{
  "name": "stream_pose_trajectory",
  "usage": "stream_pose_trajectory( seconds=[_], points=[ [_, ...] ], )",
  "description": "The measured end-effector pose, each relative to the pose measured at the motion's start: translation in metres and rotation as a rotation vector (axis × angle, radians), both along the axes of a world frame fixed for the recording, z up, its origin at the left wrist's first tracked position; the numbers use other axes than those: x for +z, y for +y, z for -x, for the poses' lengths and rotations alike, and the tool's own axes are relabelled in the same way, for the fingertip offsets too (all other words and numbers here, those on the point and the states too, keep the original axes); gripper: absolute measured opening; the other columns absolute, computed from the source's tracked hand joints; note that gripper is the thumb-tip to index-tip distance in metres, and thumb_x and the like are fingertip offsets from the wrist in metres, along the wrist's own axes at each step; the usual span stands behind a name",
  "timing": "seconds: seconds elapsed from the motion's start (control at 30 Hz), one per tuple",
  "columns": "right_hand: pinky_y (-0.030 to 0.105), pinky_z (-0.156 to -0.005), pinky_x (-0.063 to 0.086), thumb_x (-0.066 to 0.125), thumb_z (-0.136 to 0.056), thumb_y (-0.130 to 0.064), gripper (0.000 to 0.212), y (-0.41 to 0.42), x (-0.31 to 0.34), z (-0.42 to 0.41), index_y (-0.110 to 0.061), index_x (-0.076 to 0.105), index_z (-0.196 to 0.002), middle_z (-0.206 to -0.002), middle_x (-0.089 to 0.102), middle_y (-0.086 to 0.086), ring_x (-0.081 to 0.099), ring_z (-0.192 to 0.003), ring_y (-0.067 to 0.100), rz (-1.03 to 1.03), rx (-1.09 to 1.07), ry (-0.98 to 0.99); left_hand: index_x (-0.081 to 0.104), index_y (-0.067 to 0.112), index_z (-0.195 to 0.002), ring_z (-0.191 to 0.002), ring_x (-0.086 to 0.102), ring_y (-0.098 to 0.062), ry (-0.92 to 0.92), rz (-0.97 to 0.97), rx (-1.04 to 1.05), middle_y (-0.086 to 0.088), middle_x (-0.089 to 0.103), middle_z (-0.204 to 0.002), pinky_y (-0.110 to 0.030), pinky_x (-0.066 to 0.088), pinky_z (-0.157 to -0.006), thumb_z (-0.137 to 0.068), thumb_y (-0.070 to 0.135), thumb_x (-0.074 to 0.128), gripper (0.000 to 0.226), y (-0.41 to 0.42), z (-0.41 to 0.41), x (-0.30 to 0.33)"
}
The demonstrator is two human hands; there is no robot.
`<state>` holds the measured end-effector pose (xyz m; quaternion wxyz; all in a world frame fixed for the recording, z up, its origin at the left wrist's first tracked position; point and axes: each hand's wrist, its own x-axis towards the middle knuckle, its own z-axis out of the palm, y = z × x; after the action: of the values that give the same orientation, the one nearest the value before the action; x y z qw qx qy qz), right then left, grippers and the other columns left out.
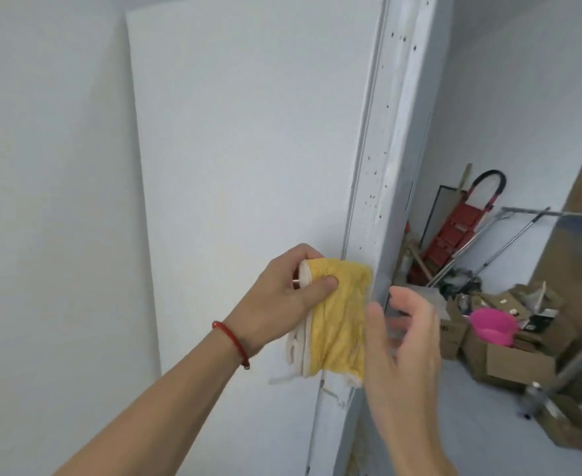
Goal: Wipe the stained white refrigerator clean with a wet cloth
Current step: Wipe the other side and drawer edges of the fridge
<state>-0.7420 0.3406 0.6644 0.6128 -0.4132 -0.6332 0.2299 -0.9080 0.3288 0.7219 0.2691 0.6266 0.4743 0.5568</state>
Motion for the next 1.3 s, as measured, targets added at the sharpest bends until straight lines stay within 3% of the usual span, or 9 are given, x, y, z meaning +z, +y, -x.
stream_pose_trajectory(
  seconds=[0.1, 0.27, 0.33, 0.43, 0.53, 0.6, 0.73, 1.0, 1.3],
  points=[
    [0.034, -0.109, 0.045, 0.056, -0.079, -0.084, 0.072, -0.009, 0.013, 0.004, -0.056, 0.043, -0.145, -0.143, 0.055, -0.027, 0.052, -0.132, -0.005, 0.266, 0.374, 0.426, 0.065, 0.015, -0.100, -0.076, 0.060, -0.012, 0.136, 0.020, -0.150, 0.001, 0.066, -0.086, -0.037, 0.054, -0.077, -0.091, 0.029, 0.074, 0.019, 0.016, -0.040, 0.037],
    [0.027, -0.093, 0.057, 0.054, -0.105, -0.036, 0.050, 0.021, 0.084, -0.001, -0.031, 0.040, -0.152, -0.130, 0.064, -0.007, 0.064, -0.118, 0.012, -0.199, 0.029, 0.543, 0.067, 0.009, -0.114, -0.104, 0.072, -0.021, -0.017, 0.020, -0.357, -0.003, 0.075, -0.111, -0.044, 0.060, -0.088, -0.104, 0.027, 0.056, 0.024, 0.014, -0.052, 0.104],
    [0.045, -0.106, 0.051, 0.049, -0.108, -0.038, 0.060, 0.042, 0.113, 0.000, -0.022, 0.026, -0.160, -0.145, 0.051, 0.004, 0.055, -0.130, 0.022, -0.426, -0.069, 0.338, 0.068, 0.011, -0.105, -0.098, 0.072, -0.025, -0.038, -0.134, -0.127, -0.005, 0.076, -0.105, -0.043, 0.063, -0.082, -0.100, 0.013, 0.059, 0.011, 0.015, -0.035, 0.116],
    [0.062, -0.122, 0.023, 0.044, -0.105, -0.034, 0.066, 0.094, 0.159, 0.008, -0.013, 0.021, -0.163, -0.168, 0.023, 0.012, 0.020, -0.157, 0.032, -0.699, -0.244, -0.304, 0.067, 0.011, -0.094, -0.089, 0.071, -0.033, -0.141, -0.220, 0.127, -0.011, 0.075, -0.093, -0.042, 0.063, -0.075, -0.092, 0.005, 0.062, 0.008, 0.019, -0.003, 0.120],
    [0.066, -0.124, 0.008, 0.037, -0.100, -0.055, 0.080, 0.125, 0.185, 0.025, -0.009, 0.022, -0.164, -0.172, 0.004, 0.020, -0.006, -0.158, 0.041, -0.798, -0.463, -0.945, 0.068, 0.016, -0.085, -0.084, 0.069, -0.027, -0.119, -0.290, 0.286, -0.002, 0.072, -0.085, -0.040, 0.062, -0.072, -0.087, 0.006, 0.062, 0.012, 0.020, 0.017, 0.126],
    [0.066, -0.124, 0.004, 0.034, -0.098, -0.067, 0.093, 0.127, 0.169, 0.031, -0.003, 0.015, -0.163, -0.169, -0.004, 0.028, -0.012, -0.156, 0.046, -0.760, -0.554, -1.128, 0.069, 0.020, -0.082, -0.080, 0.068, -0.020, -0.089, -0.313, 0.354, 0.007, 0.070, -0.082, -0.046, 0.062, -0.076, -0.085, 0.009, 0.061, 0.014, 0.020, 0.022, 0.131],
    [0.067, -0.123, 0.002, 0.028, -0.100, -0.070, 0.097, 0.124, 0.147, 0.036, 0.003, 0.009, -0.162, -0.165, -0.009, 0.037, -0.013, -0.154, 0.053, -0.694, -0.665, -1.206, 0.068, 0.022, -0.083, -0.076, 0.066, -0.016, -0.057, -0.322, 0.409, 0.010, 0.069, -0.083, -0.044, 0.061, -0.075, -0.084, 0.011, 0.063, 0.012, 0.019, 0.019, 0.140],
    [0.067, -0.122, 0.003, 0.016, -0.105, -0.062, 0.085, 0.143, 0.325, 0.060, -0.001, 0.009, -0.163, -0.165, -0.003, 0.037, -0.009, -0.152, 0.058, -0.677, -0.947, -1.076, 0.065, 0.020, -0.085, -0.078, 0.066, -0.023, -0.128, -0.370, 0.517, 0.005, 0.068, -0.089, -0.038, 0.056, -0.072, -0.090, 0.018, 0.057, 0.010, 0.034, 0.014, 0.179],
    [0.066, -0.124, 0.006, 0.028, -0.105, -0.064, 0.086, 0.137, 0.168, 0.011, -0.002, 0.018, -0.163, -0.168, -0.001, 0.031, -0.006, -0.156, 0.051, -0.913, -0.569, -1.348, 0.064, 0.022, -0.088, -0.077, 0.067, -0.022, -0.146, -0.315, 0.513, 0.006, 0.069, -0.092, -0.031, 0.053, -0.069, -0.090, 0.014, 0.059, 0.010, 0.041, 0.013, 0.161]
  ],
)
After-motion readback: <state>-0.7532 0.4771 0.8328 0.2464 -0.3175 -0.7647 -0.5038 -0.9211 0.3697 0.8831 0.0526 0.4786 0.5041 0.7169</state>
